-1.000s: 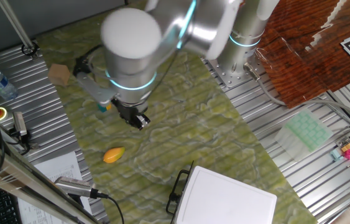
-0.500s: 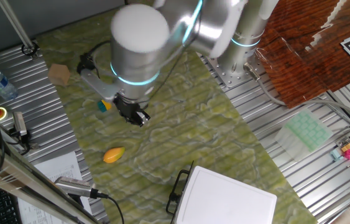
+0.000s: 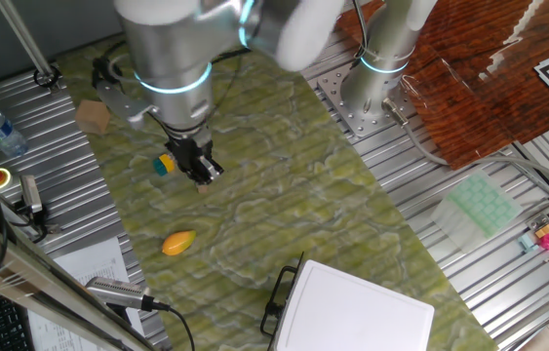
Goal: Put things in the drawer
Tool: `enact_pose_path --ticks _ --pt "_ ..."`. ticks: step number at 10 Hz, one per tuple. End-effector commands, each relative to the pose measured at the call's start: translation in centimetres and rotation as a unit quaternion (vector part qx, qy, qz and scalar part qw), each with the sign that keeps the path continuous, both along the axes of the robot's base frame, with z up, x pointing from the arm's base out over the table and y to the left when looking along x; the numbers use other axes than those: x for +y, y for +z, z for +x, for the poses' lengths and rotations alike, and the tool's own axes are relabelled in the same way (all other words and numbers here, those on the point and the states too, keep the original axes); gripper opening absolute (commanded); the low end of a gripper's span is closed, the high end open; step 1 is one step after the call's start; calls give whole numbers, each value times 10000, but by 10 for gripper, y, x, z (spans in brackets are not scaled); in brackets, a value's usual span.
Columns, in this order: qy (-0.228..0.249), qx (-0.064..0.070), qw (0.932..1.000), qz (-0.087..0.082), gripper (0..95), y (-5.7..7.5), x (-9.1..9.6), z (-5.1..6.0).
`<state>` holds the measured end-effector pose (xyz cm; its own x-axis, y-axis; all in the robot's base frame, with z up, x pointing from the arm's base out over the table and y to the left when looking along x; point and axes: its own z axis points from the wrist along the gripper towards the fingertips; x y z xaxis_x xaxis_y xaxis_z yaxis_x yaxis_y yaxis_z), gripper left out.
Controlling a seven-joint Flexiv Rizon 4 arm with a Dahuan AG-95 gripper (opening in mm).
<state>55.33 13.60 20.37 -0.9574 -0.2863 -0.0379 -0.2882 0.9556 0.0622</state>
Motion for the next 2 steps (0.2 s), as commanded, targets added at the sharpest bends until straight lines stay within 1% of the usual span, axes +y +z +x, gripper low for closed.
enact_pose_path --ticks 1,2 --pt "78 -71 9994 -339 0 1 -3 -2" --pt "29 -77 9994 -349 0 1 -3 -2"
